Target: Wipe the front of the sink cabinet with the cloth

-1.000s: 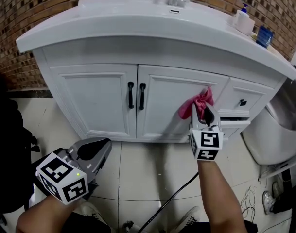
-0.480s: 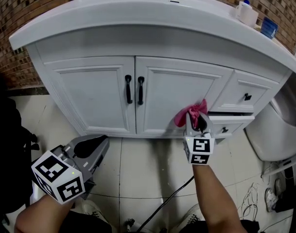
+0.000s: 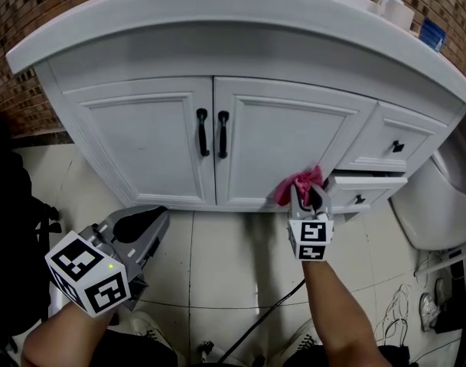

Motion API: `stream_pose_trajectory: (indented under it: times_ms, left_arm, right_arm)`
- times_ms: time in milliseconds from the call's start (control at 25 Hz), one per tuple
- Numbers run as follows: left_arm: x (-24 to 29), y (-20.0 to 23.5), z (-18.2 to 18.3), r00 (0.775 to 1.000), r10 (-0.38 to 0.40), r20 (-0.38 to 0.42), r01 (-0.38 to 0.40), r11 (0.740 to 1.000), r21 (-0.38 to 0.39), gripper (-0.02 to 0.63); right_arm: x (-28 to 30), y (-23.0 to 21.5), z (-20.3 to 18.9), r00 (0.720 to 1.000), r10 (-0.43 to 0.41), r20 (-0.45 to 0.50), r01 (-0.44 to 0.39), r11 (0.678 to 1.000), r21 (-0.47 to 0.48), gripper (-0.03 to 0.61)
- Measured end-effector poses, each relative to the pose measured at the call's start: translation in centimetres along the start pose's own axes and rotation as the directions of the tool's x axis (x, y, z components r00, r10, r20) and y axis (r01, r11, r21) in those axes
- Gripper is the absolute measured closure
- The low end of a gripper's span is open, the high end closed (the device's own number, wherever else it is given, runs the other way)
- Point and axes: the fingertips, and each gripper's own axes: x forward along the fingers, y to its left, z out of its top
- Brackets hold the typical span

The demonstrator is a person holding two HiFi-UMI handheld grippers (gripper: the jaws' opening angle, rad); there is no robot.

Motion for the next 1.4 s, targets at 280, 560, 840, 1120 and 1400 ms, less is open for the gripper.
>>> stream_pose_trajectory:
  times_ms: [280,560,840,1120,1400]
  left_arm:
    - [-0.2,1.8,-0.1,1.000,0.028,0.001,-0.028,0.999,-0.026,0.607]
    - [-0.1,2.3,-0.6,0.999,0.036,-0.009,-0.036,0.999,-0.038,0.607]
    - [0.0,2.9,-0.7,0.999,0.046,-0.011,-0.046,0.998,-0.052,0.607]
    - [0.1,2.3,-0.5,0.999,0.040,-0.006,-0.041,0.999,-0.035,0.607]
    - [-0.5,1.6,-0.3,1.000,0.025,0.009,-0.025,0.999,-0.038,0.607]
  right_arm:
    - [0.6,1.2,-4.6,0.995,0.029,-0.093,-0.026,0.999,0.040,0.472]
    - [1.3,2.4,-9.5,0.976,0.090,-0.197,-0.069,0.991,0.111,0.472]
    - [1.7,3.0,-11.7,0.963,0.112,-0.244,-0.086,0.990,0.116,0.472]
    - [1.5,3.3,-11.7,0.943,0.118,-0.312,-0.084,0.989,0.120,0.474]
    - [-1.6,5.0,-2.6,0.992,0.099,-0.081,-0.091,0.991,0.096,0.476]
